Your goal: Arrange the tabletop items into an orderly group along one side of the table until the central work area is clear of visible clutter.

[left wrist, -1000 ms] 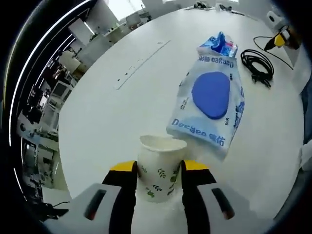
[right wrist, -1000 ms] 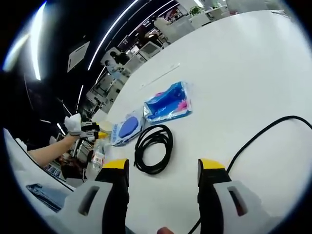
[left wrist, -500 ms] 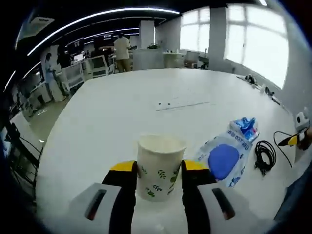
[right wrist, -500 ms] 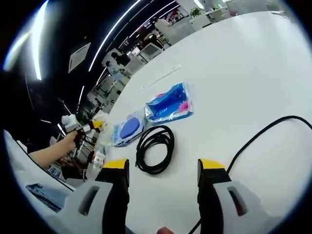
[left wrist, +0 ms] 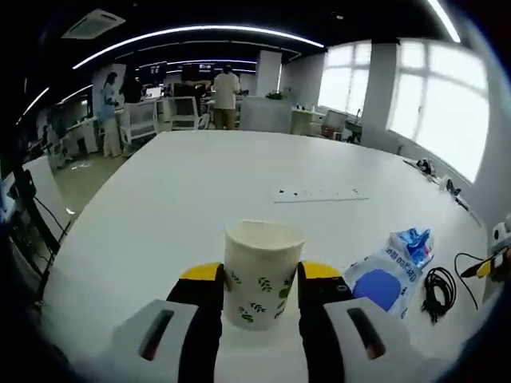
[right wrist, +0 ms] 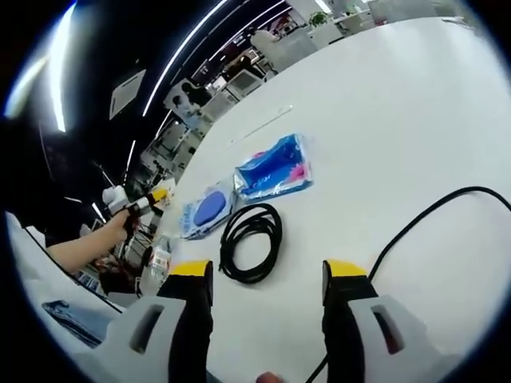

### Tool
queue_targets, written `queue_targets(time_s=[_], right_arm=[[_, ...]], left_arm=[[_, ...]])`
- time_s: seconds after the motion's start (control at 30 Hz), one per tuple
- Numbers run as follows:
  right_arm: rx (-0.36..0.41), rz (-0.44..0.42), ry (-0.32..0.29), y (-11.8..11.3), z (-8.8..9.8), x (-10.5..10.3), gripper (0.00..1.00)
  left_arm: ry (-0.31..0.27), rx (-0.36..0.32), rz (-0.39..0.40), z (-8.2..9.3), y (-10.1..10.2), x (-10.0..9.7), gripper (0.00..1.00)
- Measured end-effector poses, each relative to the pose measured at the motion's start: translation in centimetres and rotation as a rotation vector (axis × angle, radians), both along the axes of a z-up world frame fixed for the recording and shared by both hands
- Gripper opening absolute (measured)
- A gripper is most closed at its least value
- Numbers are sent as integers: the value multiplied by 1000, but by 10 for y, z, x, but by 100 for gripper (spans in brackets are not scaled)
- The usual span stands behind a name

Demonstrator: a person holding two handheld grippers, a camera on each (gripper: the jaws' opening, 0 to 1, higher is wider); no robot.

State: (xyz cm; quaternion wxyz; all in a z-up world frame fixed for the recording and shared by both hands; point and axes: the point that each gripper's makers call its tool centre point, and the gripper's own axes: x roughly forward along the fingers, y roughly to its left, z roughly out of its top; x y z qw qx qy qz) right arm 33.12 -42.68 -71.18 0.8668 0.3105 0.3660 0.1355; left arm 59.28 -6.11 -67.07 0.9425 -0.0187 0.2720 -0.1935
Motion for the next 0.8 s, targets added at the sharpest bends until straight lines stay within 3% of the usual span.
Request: queue_targets(time_s=[0.2,0.3,0.4,0.8], right_arm=[[-1,0,15,0,-3,-1,53],[-2,3,19,1,-3,0,53],[-2,6,23,3,-4,1,53],[-5,10,40,3,-6,-2,51]], left_arm=[[-13,-22,67,-3,6,11,36],[-18,3,85,-7,9,17,36],[-23,-55,125,-7,8,23,36],[0,-29,160,-28,13,16,36]])
